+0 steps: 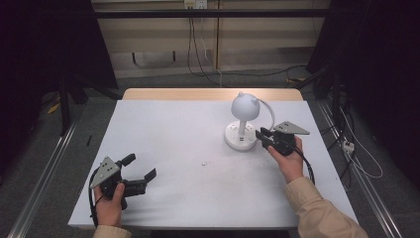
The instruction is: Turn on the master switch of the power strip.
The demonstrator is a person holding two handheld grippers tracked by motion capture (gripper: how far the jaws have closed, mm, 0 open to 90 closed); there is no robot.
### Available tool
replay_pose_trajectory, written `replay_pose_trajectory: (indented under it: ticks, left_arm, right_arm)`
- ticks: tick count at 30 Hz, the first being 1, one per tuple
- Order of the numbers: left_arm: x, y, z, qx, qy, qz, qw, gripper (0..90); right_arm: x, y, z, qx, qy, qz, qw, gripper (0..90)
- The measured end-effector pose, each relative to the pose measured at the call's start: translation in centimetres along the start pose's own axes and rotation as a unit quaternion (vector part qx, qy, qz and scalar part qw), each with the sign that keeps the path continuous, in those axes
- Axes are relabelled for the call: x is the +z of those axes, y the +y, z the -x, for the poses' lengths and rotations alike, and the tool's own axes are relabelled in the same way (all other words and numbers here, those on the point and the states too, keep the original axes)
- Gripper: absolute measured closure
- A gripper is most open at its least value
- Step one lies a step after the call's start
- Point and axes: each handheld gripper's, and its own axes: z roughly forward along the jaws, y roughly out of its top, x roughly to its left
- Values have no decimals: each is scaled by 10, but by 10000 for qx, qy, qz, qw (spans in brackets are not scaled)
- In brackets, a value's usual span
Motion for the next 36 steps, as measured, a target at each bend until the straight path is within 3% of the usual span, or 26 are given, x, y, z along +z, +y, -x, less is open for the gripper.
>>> replay_pose_trajectory:
  ticks: [14,36]
  left_arm:
    - [1,0,0,-12,-13,-19,10000,30]
    - [2,0,0,0,-20,-21,10000,30]
  right_arm:
    - [6,-3,-1,51,167,-113,9998,882]
    - [13,0,-3,56,302,-187,9994,900]
